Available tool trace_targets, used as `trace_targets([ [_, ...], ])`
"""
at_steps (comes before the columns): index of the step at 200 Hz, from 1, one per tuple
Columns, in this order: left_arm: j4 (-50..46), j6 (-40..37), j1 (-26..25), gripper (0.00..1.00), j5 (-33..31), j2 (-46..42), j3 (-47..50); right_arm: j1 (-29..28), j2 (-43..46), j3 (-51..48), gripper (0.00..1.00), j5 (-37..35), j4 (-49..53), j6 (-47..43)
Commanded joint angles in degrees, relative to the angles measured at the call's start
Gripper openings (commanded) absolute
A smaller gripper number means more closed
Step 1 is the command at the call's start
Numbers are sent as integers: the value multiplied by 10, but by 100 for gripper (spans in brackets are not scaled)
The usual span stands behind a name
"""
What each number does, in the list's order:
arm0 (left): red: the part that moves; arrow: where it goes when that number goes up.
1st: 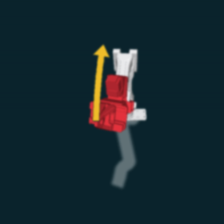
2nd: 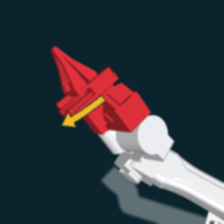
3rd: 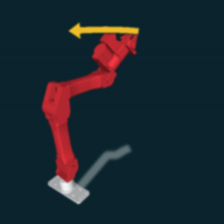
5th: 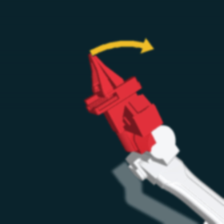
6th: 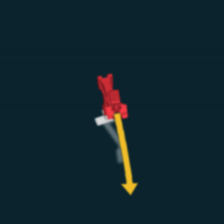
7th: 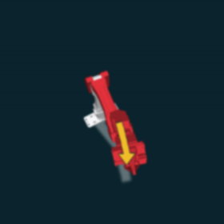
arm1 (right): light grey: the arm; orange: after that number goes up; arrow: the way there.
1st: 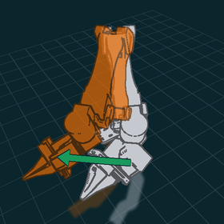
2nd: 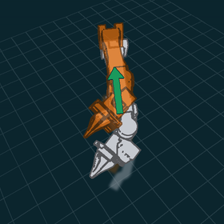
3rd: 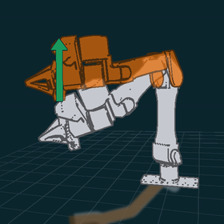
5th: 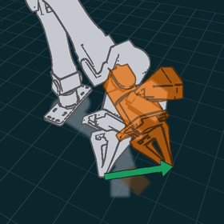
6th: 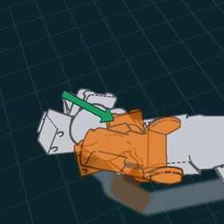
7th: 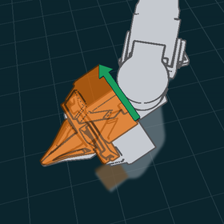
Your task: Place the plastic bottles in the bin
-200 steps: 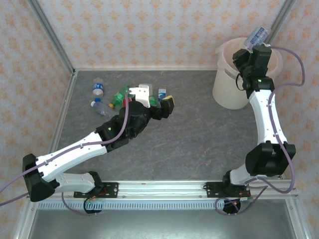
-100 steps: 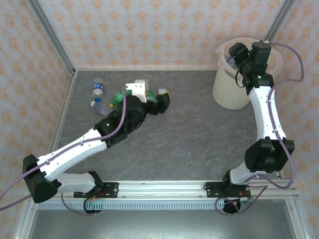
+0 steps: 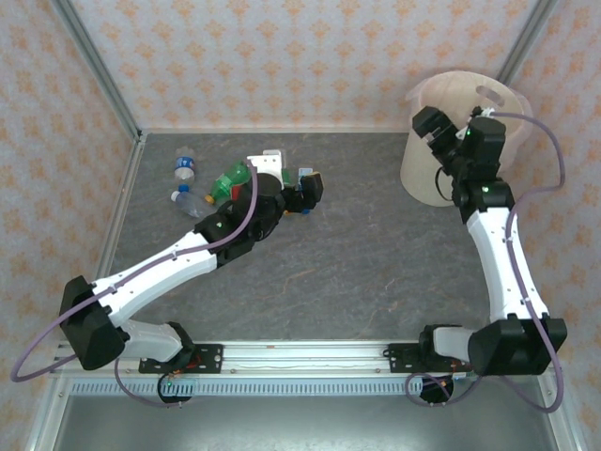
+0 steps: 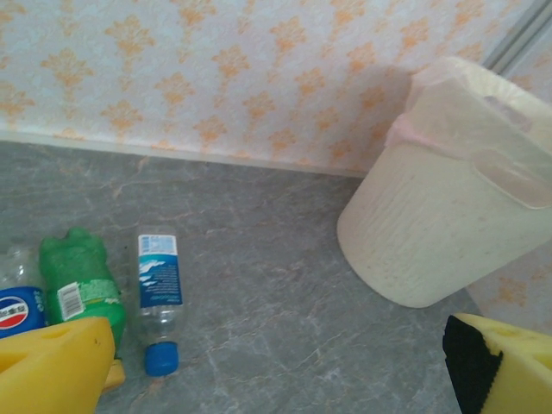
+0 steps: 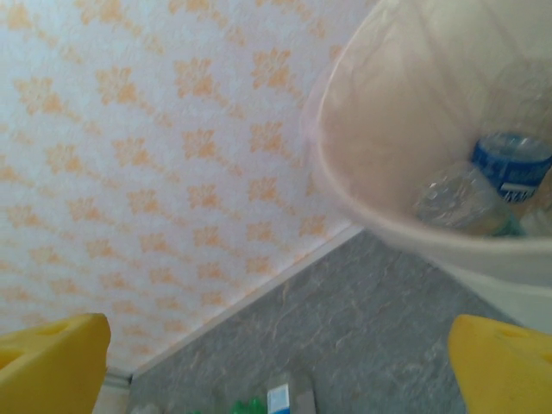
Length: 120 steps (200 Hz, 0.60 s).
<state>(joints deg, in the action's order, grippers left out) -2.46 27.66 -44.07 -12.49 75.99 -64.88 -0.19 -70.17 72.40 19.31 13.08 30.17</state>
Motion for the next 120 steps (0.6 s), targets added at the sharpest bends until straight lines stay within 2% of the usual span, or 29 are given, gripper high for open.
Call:
trace_targets([
  [1, -22, 20, 8, 99, -25, 5, -7, -21, 21, -43, 100, 14, -33, -22],
  [31, -56, 50, 31, 99, -60, 11, 8, -51, 71, -109, 100, 18, -59, -36],
  [78, -123, 130, 110, 99, -121, -5, 52, -108, 109, -187, 100, 30, -97, -63],
  [120, -126, 218, 229, 97, -61, -39, 120, -134, 157, -237, 100, 43, -125, -74],
])
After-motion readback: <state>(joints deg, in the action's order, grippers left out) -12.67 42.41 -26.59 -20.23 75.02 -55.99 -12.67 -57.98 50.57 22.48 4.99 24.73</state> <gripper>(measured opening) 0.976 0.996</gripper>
